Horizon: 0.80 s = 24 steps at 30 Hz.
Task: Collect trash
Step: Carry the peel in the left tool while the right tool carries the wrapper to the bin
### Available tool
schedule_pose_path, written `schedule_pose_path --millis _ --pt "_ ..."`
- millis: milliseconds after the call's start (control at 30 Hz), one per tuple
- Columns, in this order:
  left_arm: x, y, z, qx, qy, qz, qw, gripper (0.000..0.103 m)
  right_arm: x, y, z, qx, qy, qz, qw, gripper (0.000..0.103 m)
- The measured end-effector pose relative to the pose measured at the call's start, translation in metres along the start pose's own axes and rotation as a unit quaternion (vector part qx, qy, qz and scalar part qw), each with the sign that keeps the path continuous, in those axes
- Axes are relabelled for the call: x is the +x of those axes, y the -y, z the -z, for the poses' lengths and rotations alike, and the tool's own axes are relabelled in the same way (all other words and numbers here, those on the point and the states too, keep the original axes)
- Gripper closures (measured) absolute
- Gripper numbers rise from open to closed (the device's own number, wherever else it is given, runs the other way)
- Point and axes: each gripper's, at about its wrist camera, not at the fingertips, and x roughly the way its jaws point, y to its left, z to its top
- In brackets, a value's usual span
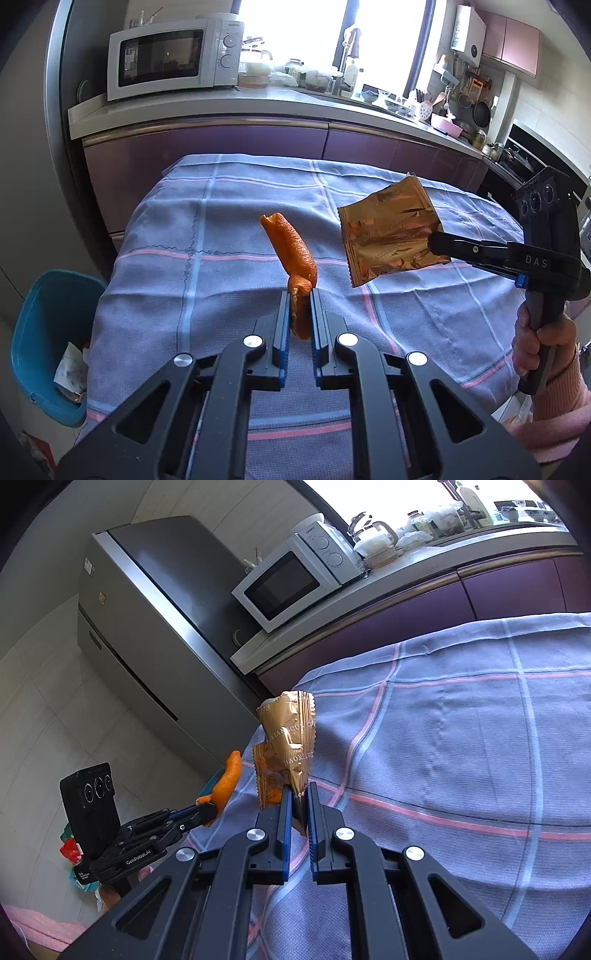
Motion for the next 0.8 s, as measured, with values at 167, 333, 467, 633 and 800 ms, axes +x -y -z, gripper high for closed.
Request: schedule_pose_path --millis 167,333,467,633,800 --pt "-0.011 -0.012 0.005 -0.015 0.004 -0.01 0.9998 0.093 0.017 -0.017 0.0 -0.013 -0.015 -0.011 1.0 0.096" --pt "-0.019 -0.025 0.009 -0.026 0.007 -0.019 0.9995 0.093 0.034 -0.034 -0.001 -0.026 -0.03 -0.023 0.999 0.096" --pt "-0.027 -0.036 0.013 -0.034 0.009 -0.025 0.999 0.093 0.046 -0.045 0.0 -0.034 -0.04 -0.031 0.998 0.096" --pt "-0.037 -0.046 0.017 -0.042 0.014 -0.035 0.9984 0.093 0.059 -0.055 -0.002 -0.042 -0.05 -0.038 0.997 0.096" --pt "-0.045 -0.058 0.02 -0.048 0.018 -0.043 0.9977 0.093 0.067 -0.065 -0.003 -0.051 -0.059 -0.045 0.996 0.096"
